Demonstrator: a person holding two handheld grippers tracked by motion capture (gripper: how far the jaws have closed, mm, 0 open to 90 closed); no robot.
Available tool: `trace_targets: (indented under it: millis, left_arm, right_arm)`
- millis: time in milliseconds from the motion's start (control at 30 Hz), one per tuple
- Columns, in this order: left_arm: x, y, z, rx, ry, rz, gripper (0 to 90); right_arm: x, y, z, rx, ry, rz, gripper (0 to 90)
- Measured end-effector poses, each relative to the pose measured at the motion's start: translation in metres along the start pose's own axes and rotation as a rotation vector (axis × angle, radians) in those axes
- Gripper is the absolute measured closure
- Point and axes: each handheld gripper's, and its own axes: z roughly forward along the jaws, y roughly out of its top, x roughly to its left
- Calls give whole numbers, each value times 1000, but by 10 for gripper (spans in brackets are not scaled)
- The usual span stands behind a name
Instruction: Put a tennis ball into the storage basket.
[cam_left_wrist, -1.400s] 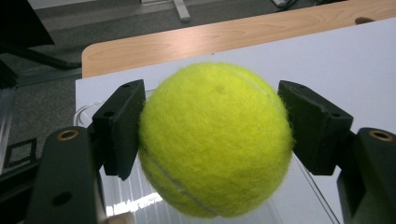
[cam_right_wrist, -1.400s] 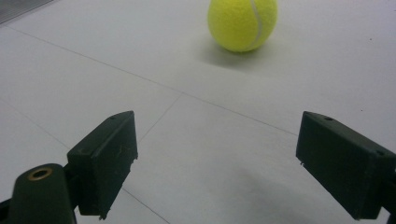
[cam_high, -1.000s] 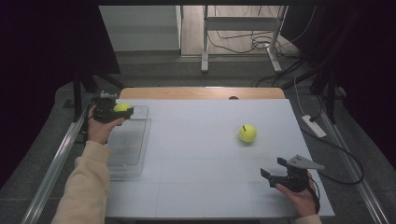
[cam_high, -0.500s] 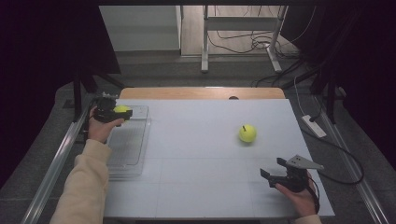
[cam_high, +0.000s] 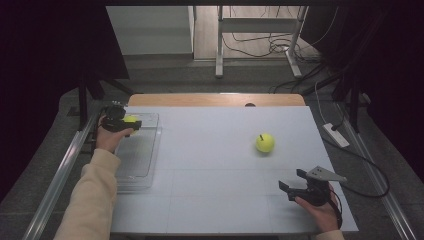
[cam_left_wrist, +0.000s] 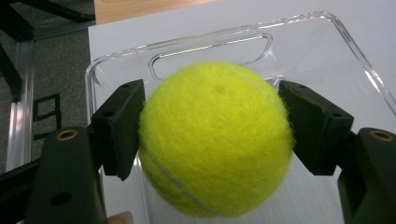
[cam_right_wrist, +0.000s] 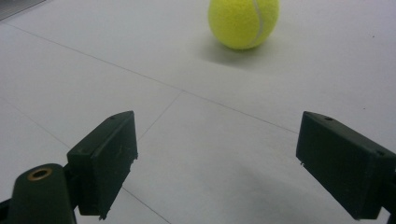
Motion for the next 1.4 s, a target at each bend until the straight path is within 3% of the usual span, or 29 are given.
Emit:
trace_targets:
  millis: [400, 633, 833, 1000, 1267, 1400]
  left_arm:
    - [-1, -1, 8, 38, 30, 20, 275]
    - [-4, 0, 6, 26, 33, 31, 273]
    - [-5, -1, 10, 39, 60, 42, 266]
    - [-9, 1, 2, 1, 75, 29, 162]
    - [-16, 1, -15, -70, -8, 34, 149]
    - [-16, -5, -23, -106, -66, 12, 151]
  right_arm:
    - [-1, 0, -1, -1, 1, 1, 121]
    - [-1, 0, 0, 2, 1, -2, 121]
    - [-1, -1, 1, 5, 3, -5, 121]
    - [0, -1, 0, 4, 4, -5, 120]
    - [0, -1, -1, 3, 2, -5, 120]
    - [0, -1, 0, 4, 4, -4, 120]
